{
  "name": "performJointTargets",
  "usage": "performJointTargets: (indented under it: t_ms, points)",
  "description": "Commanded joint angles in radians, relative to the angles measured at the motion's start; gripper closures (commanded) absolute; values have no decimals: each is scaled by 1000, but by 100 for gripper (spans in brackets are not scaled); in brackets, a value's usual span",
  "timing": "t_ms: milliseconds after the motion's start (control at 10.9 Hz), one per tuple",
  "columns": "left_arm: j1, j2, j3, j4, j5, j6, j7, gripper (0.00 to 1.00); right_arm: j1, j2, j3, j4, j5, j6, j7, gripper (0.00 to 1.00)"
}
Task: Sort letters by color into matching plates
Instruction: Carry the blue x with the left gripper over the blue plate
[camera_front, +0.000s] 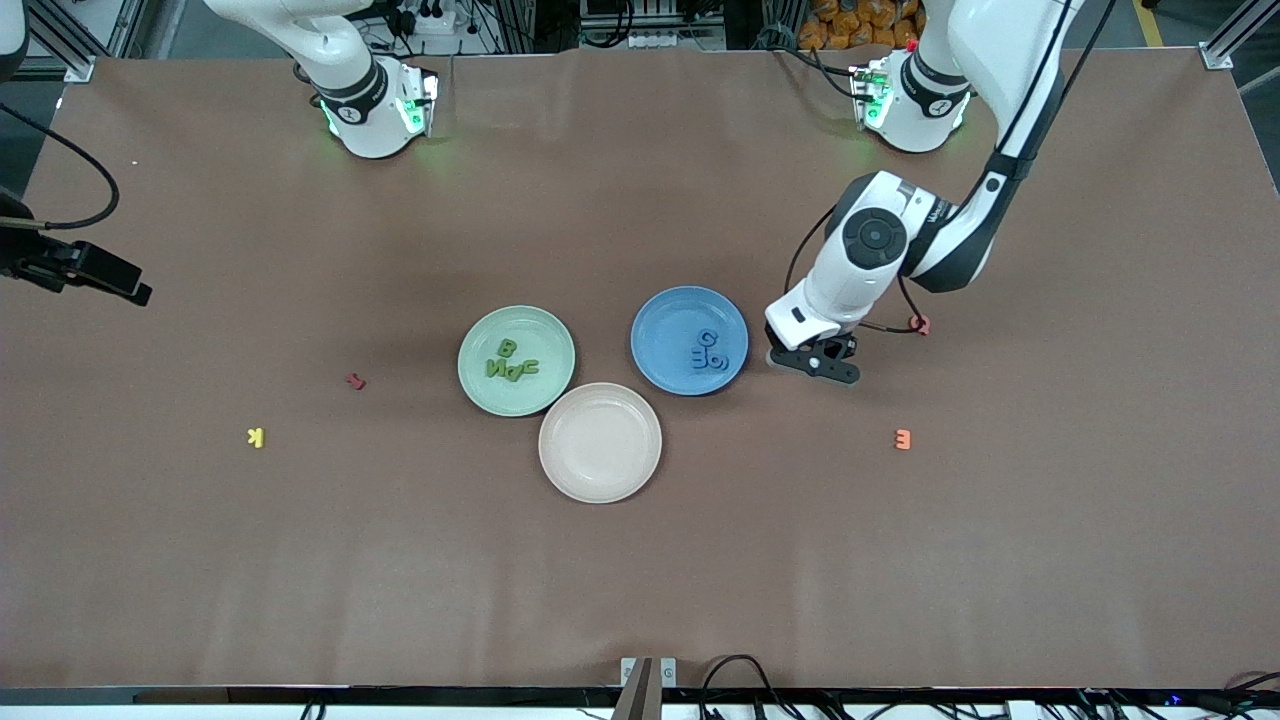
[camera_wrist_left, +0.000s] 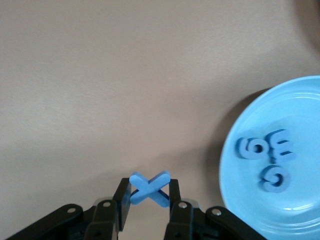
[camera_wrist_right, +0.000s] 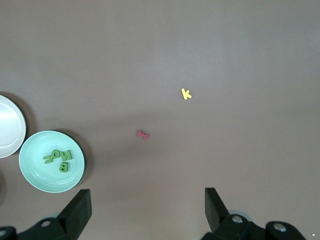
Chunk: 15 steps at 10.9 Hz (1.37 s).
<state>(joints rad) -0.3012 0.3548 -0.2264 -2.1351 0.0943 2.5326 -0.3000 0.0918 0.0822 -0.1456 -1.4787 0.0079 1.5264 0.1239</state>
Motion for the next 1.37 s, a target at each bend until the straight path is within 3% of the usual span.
performJointTargets:
  t_ms: [0, 275, 641, 825, 916, 1008, 1283]
  points:
    - [-59, 0, 10, 29, -27, -20, -120, 100, -9, -6, 12, -6, -17, 3, 7, 0]
    - [-120, 21, 10, 63, -27, -20, -220, 100, -9, -6, 12, -6, -17, 3, 7, 0]
    - [-246, 120, 18, 136, -19, -18, -376, 100, -10, -6, 12, -9, -26, 3, 7, 0]
    - [-254, 142, 18, 156, -14, -18, -406, 100, -10, -6, 12, -9, -26, 5, 7, 0]
    - [-254, 144, 18, 158, -14, -18, -406, 82, -9, -6, 12, -9, -28, 5, 7, 0]
    - [-254, 144, 18, 158, -13, -18, -407, 1, -10, -6, 12, -9, -28, 3, 7, 0]
    - [-239, 107, 18, 156, -11, -21, -407, 0, -9, -6, 12, -9, -28, 3, 7, 0]
